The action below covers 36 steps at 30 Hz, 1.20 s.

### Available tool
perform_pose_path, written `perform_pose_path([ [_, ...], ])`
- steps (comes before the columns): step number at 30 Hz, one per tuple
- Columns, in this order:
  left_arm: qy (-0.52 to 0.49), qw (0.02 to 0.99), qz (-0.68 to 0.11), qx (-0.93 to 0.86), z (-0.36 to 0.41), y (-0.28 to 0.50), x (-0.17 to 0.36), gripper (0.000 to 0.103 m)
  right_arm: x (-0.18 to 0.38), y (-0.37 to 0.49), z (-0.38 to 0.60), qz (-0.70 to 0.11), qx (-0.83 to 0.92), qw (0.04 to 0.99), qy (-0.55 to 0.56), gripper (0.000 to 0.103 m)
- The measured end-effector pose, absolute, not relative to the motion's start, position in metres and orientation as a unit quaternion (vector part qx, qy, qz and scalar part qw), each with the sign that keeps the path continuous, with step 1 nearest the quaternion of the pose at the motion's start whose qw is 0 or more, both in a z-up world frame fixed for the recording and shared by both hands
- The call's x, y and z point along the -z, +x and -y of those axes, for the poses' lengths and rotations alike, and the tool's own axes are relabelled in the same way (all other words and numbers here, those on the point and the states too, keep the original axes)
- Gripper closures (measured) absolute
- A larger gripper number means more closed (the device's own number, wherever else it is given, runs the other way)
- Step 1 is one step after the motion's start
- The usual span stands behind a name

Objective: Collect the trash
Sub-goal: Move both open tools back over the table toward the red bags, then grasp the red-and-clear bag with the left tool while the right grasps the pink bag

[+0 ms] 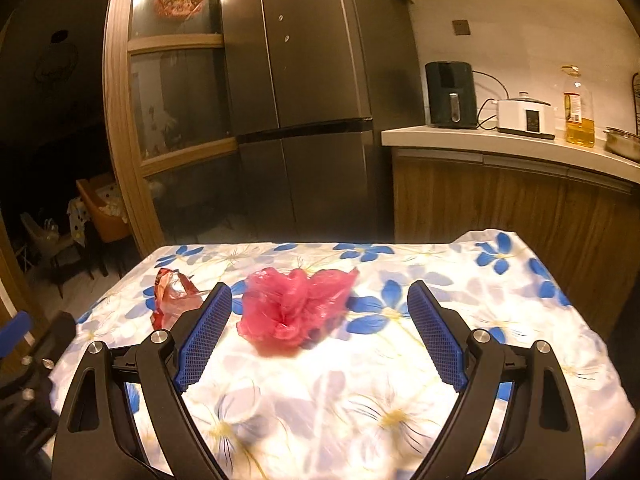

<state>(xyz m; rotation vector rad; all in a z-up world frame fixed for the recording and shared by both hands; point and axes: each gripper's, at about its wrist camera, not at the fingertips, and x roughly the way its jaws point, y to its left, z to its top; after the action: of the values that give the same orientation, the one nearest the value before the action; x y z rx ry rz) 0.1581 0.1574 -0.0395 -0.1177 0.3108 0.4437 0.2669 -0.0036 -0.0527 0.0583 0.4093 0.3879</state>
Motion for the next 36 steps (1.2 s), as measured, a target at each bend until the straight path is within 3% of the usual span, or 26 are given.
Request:
perform_pose_path([
  [5, -0.061, 0.963, -0.148, -0.216, -0.172, 0.173, 0.042, 0.010, 0.063, 0.289, -0.018, -0.214, -0.187, 0.959, 0.019, 0.017],
  [11, -0.075, 0.964, -0.153, -0.202, -0.185, 0.186, 0.048, 0.010, 0.078, 0.306, -0.039, -0.232, -0.194, 0.953, -0.001, 0.031],
  [13, -0.071, 0.966, -0.154, -0.196, -0.184, 0.191, 0.049, 0.010, 0.083, 0.312, -0.041, -0.246, -0.195, 0.949, -0.001, 0.040],
  [15, -0.068, 0.967, -0.157, -0.189, -0.183, 0.199, 0.051, 0.010, 0.087, 0.317, -0.041, -0.259, -0.200, 0.945, 0.004, 0.061],
  [18, -0.067, 0.968, -0.164, -0.181, -0.181, 0.209, 0.054, 0.010, 0.089, 0.319, -0.037, -0.263, -0.207, 0.942, 0.015, 0.078],
  [30, -0.060, 0.967, -0.197, -0.149, -0.176, 0.252, 0.063, 0.010, 0.074, 0.278, 0.013, -0.216, -0.198, 0.955, 0.046, 0.082],
  [36, -0.059, 0.961, -0.233, -0.139, -0.177, 0.271, 0.072, 0.024, 0.075, 0.268, 0.022, -0.215, -0.207, 0.953, 0.051, 0.082],
])
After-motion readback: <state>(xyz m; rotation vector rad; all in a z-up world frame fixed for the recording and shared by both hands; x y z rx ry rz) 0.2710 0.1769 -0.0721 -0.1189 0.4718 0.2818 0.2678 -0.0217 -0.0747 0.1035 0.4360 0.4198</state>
